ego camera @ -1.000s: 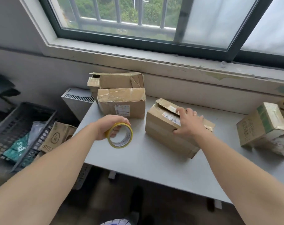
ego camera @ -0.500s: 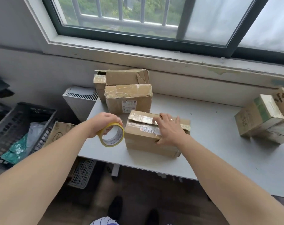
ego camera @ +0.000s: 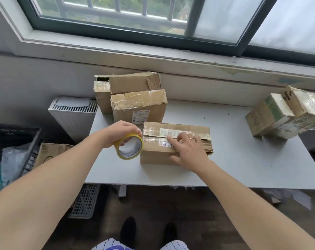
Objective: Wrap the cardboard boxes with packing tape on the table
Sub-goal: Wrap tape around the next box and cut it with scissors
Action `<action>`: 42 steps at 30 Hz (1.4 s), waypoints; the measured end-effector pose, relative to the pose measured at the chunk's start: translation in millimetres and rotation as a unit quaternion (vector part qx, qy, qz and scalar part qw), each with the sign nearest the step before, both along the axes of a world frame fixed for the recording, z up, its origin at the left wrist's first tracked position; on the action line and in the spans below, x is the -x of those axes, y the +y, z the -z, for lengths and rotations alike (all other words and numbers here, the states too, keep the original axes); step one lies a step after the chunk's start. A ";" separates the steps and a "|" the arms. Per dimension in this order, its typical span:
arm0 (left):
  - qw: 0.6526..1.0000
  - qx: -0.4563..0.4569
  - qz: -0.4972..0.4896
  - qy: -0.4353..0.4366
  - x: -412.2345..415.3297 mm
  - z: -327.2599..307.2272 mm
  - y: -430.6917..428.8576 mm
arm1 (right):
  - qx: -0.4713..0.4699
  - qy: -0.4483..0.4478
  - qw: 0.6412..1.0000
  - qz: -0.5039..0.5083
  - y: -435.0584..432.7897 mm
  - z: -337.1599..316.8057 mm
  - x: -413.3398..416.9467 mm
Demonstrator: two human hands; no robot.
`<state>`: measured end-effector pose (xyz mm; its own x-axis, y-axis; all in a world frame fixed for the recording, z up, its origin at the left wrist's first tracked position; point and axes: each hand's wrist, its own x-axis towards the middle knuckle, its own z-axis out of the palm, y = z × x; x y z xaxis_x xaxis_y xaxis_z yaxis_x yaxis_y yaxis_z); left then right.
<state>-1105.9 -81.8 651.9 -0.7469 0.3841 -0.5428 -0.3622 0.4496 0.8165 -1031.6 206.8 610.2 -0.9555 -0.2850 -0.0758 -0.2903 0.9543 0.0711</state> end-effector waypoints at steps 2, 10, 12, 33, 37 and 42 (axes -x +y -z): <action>1.000 -0.002 0.013 0.006 6.4 -0.2 1.1 | -0.003 -0.018 0.999 0.028 -8.2 -1.5 -3.6; 0.984 0.104 0.089 0.115 27.3 -8.0 11.0 | 0.002 -0.066 0.993 0.093 -35.5 -9.3 -5.7; 0.966 0.152 0.146 0.152 30.7 -12.3 17.3 | 0.012 -0.074 0.993 0.097 -37.5 -13.7 -5.2; 0.916 0.243 0.238 0.212 46.8 0.3 32.9 | 0.011 -0.111 0.991 0.078 -26.1 -30.0 27.6; 0.913 0.246 0.240 0.217 48.6 2.1 36.7 | 0.064 -0.092 0.990 0.083 -18.7 -27.8 27.3; 0.918 0.246 0.235 0.206 49.6 6.3 34.7 | 0.068 -0.050 0.993 0.083 -18.8 -21.3 26.9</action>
<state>-1155.5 -47.2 645.6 -0.7419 0.5004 -0.4463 0.2592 0.8279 0.4974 -1058.5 188.0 631.6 -0.9797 -0.1383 -0.1452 -0.1272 0.9884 -0.0836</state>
